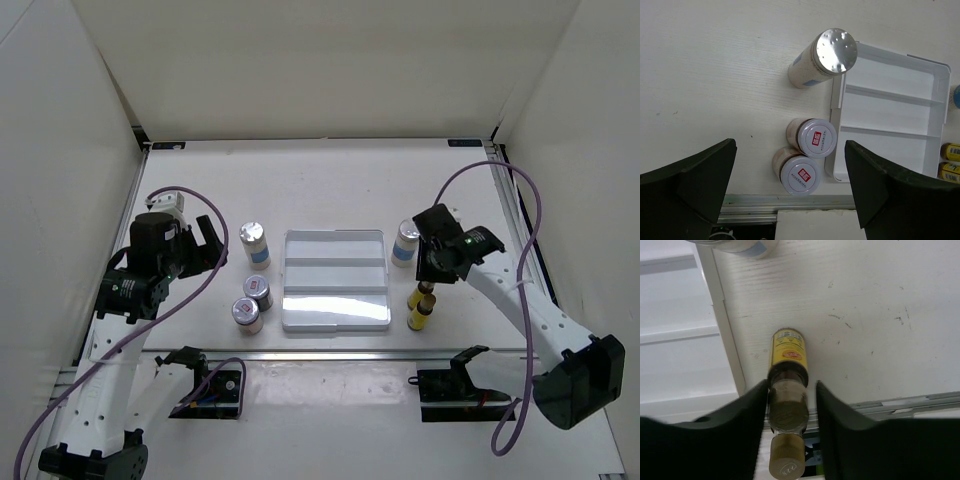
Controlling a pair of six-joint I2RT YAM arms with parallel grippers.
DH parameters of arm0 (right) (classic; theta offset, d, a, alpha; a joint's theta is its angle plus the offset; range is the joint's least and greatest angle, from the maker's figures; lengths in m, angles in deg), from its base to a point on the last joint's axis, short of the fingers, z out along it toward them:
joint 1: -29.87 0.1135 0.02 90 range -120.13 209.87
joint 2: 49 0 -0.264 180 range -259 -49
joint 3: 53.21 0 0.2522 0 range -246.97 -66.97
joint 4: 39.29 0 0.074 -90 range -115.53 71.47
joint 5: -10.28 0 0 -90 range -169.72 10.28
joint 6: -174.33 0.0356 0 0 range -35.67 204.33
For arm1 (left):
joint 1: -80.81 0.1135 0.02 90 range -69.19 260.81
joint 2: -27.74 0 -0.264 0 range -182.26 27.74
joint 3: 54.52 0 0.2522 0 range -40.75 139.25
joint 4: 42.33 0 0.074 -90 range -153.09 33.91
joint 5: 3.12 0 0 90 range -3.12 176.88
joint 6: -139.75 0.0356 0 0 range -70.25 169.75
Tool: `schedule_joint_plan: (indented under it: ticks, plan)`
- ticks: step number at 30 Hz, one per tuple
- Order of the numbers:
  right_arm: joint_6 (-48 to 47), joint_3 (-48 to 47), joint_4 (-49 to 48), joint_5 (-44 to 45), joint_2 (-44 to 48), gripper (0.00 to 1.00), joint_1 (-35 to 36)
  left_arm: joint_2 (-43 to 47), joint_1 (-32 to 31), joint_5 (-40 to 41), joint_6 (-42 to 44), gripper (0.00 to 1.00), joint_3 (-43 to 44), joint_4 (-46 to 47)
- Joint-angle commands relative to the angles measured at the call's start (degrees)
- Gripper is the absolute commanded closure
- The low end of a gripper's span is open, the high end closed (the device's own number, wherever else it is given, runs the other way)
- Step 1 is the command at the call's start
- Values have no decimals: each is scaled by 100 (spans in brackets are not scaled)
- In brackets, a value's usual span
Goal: Organize the condiment bottles
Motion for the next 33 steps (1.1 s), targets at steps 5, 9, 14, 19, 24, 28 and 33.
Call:
schedule_joint_plan:
  ticks: [5,9,14,19,24,28,33]
  plan:
    - [-29,-260,-189,156,-132,77,30,28,-24,18,14,0,-24,8]
    - [-152,-611,-189,25,69,89,30,-25,-24,18,14,0,-24,8]
    - [-389,-1480,110,-115,211,99,82,-25,-24,18,14,0,-24,8]
    - [-495,-2307,294,-458,-96,100,503,-78,90,-35,14,0,-24,8]
    - [-276,-2703,347,-249,-571,100,1417,-130,152,-97,14,0,-24,8]
    - [-135,-2581,295,-38,-1054,100,1910,-130,152,-97,14,0,-24,8]
    - [164,-2098,93,349,-1310,100,2341,-130,152,-97,14,0,-24,8]
